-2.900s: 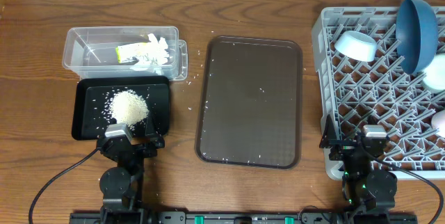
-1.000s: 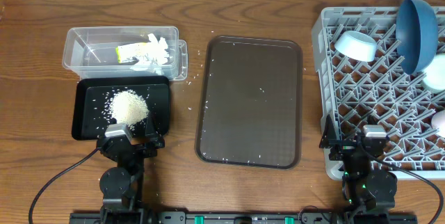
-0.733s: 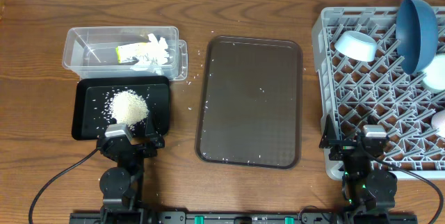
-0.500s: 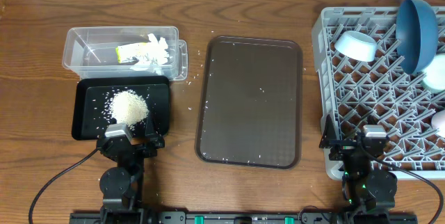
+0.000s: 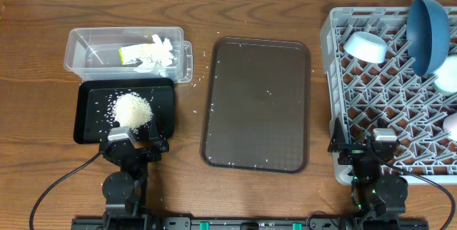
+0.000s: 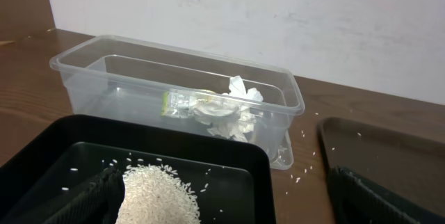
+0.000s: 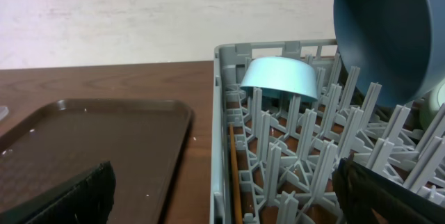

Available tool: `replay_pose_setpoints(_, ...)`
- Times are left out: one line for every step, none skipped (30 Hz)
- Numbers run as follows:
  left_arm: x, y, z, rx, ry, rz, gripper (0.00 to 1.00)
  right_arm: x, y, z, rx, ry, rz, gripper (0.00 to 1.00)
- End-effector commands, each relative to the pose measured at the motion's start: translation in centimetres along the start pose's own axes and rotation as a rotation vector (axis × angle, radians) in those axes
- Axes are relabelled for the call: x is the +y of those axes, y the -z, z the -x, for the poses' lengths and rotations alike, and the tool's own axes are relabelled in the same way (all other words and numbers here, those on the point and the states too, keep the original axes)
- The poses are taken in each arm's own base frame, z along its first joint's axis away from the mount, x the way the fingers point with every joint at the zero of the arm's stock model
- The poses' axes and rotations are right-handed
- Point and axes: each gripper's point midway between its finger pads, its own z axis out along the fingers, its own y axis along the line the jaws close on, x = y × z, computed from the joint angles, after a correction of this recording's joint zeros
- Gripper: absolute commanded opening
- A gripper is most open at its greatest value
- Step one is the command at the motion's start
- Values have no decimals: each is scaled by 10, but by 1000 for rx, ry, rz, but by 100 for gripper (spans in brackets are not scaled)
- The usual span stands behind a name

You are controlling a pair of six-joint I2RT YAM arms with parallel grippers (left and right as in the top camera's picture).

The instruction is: Sort waste into correct bins and load items into the dishwasher rack

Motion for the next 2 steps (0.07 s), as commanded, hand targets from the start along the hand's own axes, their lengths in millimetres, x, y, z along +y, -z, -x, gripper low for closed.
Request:
replay_pose_setpoints(7,-2,-16,35,-20,28,95,0,0,-2,0,-13,-1,99)
replay_pose_setpoints(7,-2,-16,35,-20,28,95,0,0,-2,0,-12,-1,99)
